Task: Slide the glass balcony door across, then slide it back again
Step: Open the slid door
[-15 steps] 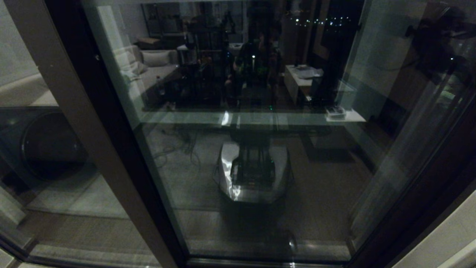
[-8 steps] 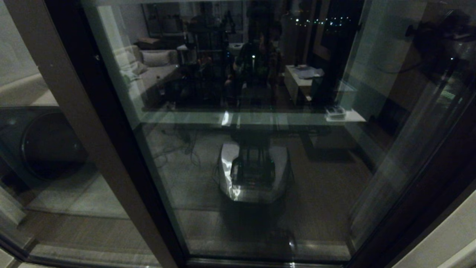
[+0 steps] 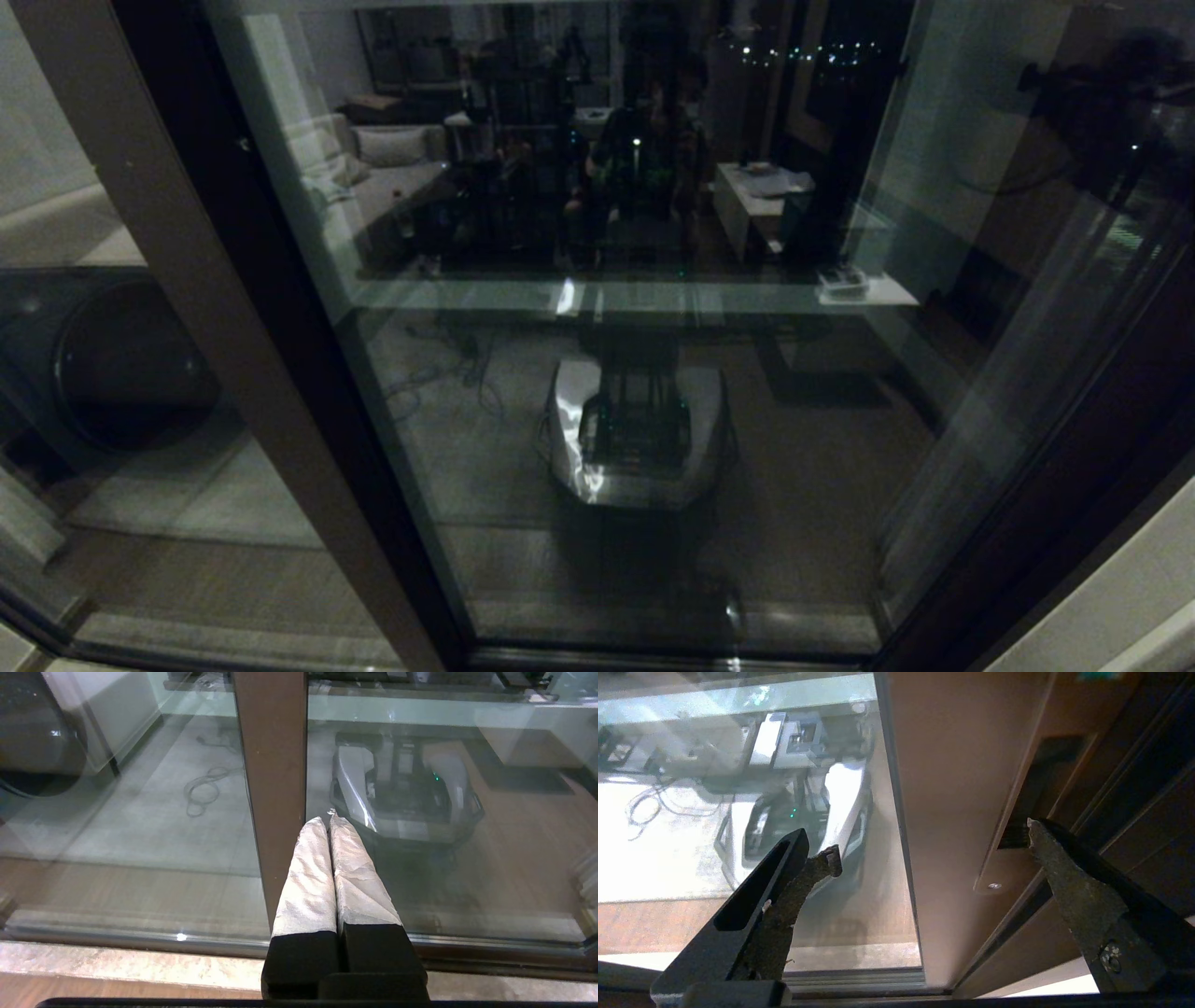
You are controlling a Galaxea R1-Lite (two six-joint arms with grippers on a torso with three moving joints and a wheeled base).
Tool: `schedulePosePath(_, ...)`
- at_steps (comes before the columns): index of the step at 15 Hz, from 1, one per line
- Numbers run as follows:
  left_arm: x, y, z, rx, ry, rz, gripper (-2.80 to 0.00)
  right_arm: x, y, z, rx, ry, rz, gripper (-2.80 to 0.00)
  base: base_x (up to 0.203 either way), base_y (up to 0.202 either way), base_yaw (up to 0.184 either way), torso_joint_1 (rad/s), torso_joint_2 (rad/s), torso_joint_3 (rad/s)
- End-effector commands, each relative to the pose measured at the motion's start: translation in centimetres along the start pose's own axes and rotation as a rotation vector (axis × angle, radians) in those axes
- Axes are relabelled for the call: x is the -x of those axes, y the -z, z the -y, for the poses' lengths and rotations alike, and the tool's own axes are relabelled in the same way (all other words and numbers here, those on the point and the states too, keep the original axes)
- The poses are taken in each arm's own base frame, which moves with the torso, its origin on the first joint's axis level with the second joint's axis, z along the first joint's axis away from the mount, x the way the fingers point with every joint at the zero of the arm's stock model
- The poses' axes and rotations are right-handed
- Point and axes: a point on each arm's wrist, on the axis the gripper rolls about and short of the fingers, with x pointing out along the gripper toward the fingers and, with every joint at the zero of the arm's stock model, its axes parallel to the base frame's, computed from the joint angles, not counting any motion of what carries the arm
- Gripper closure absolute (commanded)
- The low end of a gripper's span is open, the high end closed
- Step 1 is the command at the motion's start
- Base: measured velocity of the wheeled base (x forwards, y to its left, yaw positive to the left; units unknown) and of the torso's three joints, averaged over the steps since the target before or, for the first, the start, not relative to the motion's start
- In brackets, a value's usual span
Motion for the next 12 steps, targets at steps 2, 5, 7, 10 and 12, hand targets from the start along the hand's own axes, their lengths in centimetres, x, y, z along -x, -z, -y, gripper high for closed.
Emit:
schedulePosePath(2, 0.0, 0.0, 0.0, 0.001, -0.001, -0.001, 0.0, -0.2, 0.1, 0.1, -0.014, -0.006, 0.008, -2.8, 0.0, 0.0, 0.0, 0.0, 0.0, 0.0)
schedulePosePath(5, 0.0, 0.0, 0.0, 0.001, -0.001, -0.001, 0.0, -0.7, 0.2, -0.4, -0.036, -0.028, 0.005, -2.8, 0.0, 0.0, 0.0, 0.0, 0.0, 0.0)
schedulePosePath(7, 0.0, 0.0, 0.0, 0.001, -0.001, -0.001, 0.0, -1.2, 0.4, -0.6, -0.034, -0.039, 0.011, -2.8, 0.0, 0.0, 0.0, 0.0, 0.0, 0.0)
schedulePosePath(10, 0.0, 0.0, 0.0, 0.001, -0.001, -0.001, 0.0, -2.0, 0.6, -0.4, -0.053, -0.044, 0.03, -2.8, 0.0, 0.0, 0.0, 0.0, 0.0, 0.0)
schedulePosePath(12, 0.0, 0.0, 0.0, 0.001, -0.001, -0.001, 0.0, -2.3, 0.6, -0.2, -0.048, -0.037, 0.039, -2.8, 0.0, 0.0, 0.0, 0.0, 0.0, 0.0)
